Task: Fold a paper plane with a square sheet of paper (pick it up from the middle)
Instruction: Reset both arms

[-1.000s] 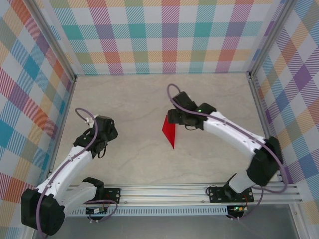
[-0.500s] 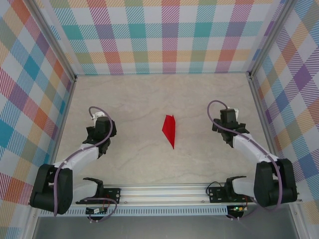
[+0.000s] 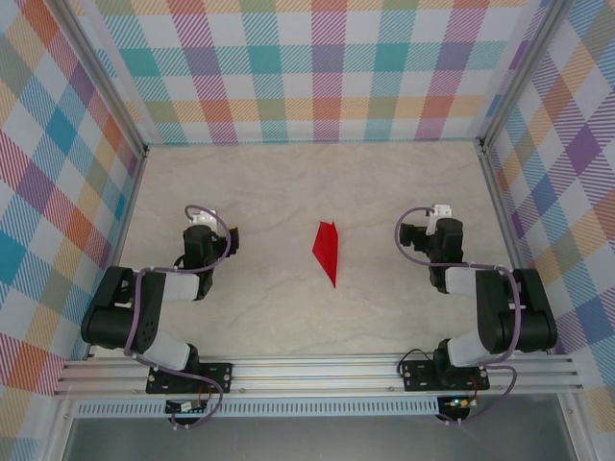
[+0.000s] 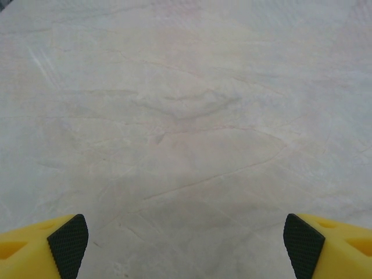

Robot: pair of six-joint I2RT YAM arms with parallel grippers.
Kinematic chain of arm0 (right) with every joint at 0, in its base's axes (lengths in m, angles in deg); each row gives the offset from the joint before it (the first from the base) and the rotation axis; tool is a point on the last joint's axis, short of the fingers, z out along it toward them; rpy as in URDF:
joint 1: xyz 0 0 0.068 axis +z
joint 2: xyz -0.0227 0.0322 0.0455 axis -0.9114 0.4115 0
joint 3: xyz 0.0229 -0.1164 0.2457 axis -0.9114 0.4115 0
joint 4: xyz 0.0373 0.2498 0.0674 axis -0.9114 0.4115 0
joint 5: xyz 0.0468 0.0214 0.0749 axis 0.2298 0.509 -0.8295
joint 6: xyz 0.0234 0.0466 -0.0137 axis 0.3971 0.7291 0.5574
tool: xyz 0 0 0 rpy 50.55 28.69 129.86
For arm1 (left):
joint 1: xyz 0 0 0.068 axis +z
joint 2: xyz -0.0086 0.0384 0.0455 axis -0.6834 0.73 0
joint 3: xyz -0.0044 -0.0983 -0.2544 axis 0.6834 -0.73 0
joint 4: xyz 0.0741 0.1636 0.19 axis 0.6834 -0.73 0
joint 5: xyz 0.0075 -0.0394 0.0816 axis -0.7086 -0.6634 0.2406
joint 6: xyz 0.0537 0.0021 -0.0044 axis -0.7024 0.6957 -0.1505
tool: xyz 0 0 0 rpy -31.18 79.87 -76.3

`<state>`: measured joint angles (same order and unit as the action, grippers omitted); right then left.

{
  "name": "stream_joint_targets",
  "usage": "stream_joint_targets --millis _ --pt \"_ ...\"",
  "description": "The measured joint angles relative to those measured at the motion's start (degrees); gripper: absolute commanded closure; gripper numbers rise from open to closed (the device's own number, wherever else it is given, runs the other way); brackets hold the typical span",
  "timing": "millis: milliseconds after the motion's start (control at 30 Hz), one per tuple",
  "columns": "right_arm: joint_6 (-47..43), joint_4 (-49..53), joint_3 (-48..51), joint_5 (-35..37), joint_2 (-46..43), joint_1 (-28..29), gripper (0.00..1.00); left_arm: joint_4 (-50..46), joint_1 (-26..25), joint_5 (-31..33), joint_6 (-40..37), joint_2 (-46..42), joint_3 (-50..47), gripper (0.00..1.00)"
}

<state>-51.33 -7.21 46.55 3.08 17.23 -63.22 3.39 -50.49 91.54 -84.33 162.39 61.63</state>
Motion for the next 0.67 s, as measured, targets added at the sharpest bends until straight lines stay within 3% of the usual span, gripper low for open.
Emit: stream_joint_targets --millis 67,667 --pt "-0.04 -1.46 0.07 -1.27 1.51 -0.31 0.0 0.26 0.72 -0.61 0.04 1.4 -0.22 0.0" --pt "0.04 -4.72 0.07 -2.25 1.7 -0.96 0.0 1.05 2.56 -2.54 1.64 1.99 0.46 0.0"
